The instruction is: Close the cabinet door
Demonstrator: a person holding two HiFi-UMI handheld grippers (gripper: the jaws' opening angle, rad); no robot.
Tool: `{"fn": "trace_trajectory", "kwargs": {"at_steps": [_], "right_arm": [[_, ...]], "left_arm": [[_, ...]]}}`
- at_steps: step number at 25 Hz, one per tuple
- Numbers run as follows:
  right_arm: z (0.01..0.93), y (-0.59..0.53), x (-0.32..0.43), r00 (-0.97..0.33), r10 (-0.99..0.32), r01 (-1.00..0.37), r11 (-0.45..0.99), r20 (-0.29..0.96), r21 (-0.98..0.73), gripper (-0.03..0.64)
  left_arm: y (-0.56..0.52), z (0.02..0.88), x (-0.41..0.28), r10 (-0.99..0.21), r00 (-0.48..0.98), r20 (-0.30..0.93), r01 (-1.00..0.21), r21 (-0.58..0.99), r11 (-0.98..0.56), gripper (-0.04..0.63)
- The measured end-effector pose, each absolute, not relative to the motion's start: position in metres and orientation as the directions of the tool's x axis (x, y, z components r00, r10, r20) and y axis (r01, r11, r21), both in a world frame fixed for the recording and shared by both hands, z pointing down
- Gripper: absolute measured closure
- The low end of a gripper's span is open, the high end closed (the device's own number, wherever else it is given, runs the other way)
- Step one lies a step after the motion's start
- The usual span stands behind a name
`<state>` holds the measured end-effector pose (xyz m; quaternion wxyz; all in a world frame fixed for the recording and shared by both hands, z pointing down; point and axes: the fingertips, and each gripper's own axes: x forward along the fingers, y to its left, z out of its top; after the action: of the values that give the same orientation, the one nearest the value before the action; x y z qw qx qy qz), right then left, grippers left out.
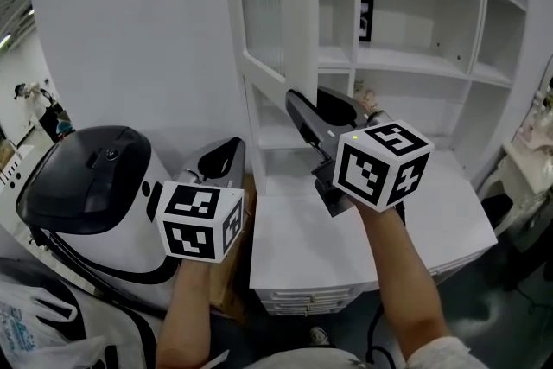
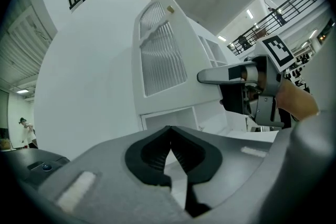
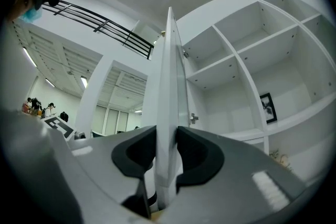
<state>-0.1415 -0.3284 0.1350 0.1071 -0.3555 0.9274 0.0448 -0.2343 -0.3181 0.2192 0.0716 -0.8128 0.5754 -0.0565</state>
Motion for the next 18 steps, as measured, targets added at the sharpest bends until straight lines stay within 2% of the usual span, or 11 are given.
{"fn": "trace_trajectory", "kwargs": {"at_steps": [18], "right_arm": [[0.135, -0.371, -0.088, -0.694, -0.682, -0.699, 0.715, -0.233, -0.009, 0.540]], "left_arm": [[-0.353, 0.220, -0.187, -0.932, 0.361, 0.012, -0.916, -0.182, -0.357, 0.595]]}}
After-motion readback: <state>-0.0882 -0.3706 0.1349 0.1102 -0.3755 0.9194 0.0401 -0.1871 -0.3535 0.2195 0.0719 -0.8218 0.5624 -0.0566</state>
